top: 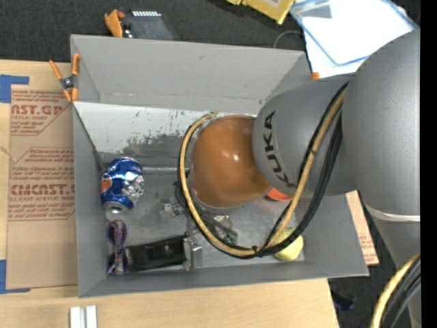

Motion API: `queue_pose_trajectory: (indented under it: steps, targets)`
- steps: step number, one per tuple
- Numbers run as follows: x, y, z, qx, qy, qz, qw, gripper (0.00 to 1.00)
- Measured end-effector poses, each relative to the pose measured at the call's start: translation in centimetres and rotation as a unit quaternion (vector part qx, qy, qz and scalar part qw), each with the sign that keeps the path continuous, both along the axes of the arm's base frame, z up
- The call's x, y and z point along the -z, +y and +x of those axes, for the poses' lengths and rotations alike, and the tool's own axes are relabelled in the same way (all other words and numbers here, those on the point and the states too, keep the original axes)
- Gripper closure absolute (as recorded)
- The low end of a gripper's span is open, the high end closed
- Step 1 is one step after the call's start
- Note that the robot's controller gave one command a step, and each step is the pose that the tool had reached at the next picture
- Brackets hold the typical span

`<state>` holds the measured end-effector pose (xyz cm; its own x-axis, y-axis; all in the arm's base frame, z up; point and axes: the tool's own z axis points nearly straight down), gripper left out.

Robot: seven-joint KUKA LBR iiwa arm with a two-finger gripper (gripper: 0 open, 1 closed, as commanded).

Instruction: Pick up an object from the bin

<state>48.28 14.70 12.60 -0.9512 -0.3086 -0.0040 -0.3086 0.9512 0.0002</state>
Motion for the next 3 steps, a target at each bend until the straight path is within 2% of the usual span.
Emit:
queue_pose_trajectory:
  steps: [1, 2, 3]
  targets:
    - [1.9, 0.8, -0.3, -0.004, 0.0031, 0.0, 1.0, 0.0]
    - [5.4, 0.3, 0.2, -0.057, -0.0089, 0.003, 0.9983, 0.0]
    - [5.5, 1.3, -0.1, 0.003, -0.0016, 0.0, 1.0, 1.0]
